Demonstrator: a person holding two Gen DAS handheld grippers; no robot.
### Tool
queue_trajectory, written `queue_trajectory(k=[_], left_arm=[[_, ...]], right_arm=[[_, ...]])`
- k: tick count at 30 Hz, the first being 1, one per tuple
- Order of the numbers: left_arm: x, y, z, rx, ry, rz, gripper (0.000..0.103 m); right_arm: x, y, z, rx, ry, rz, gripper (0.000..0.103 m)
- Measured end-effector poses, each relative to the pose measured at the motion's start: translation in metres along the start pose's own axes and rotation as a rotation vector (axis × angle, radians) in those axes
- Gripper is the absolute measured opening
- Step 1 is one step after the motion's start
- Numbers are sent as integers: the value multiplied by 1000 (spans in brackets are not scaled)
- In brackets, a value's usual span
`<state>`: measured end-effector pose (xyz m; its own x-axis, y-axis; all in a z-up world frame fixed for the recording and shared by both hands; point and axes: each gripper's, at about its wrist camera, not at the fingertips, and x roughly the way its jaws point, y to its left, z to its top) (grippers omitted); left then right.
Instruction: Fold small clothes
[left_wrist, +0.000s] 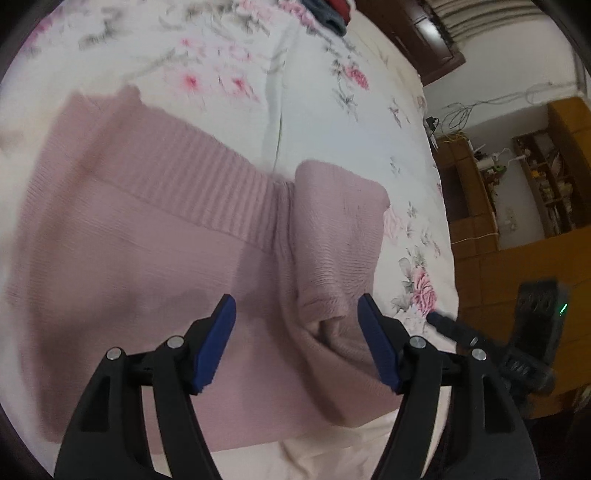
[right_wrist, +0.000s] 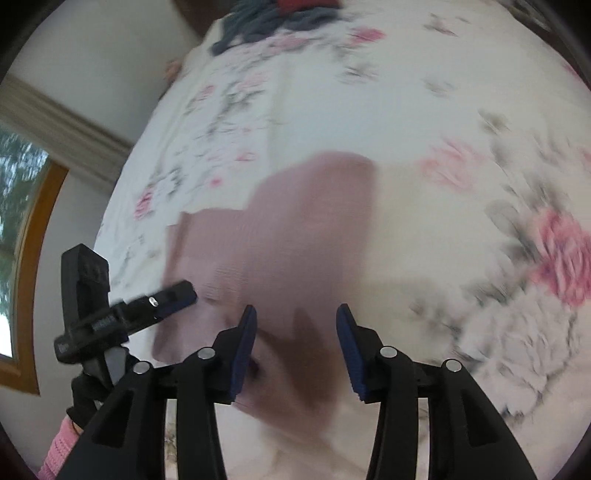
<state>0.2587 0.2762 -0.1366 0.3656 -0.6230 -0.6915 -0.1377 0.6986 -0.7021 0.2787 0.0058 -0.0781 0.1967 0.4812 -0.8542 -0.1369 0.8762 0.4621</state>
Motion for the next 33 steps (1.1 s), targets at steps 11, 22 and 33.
queue_trajectory(k=[11, 22, 33], left_arm=[[57, -5, 4, -93, 74, -61, 67], [62, -22, 3, -69, 26, -18, 22], [9, -43, -1, 7, -75, -88, 19]], right_arm=[[23, -76, -48, 146, 47, 32, 46], [28, -86, -62, 164, 55, 46, 46], [20, -78, -67, 163, 42, 70, 46]])
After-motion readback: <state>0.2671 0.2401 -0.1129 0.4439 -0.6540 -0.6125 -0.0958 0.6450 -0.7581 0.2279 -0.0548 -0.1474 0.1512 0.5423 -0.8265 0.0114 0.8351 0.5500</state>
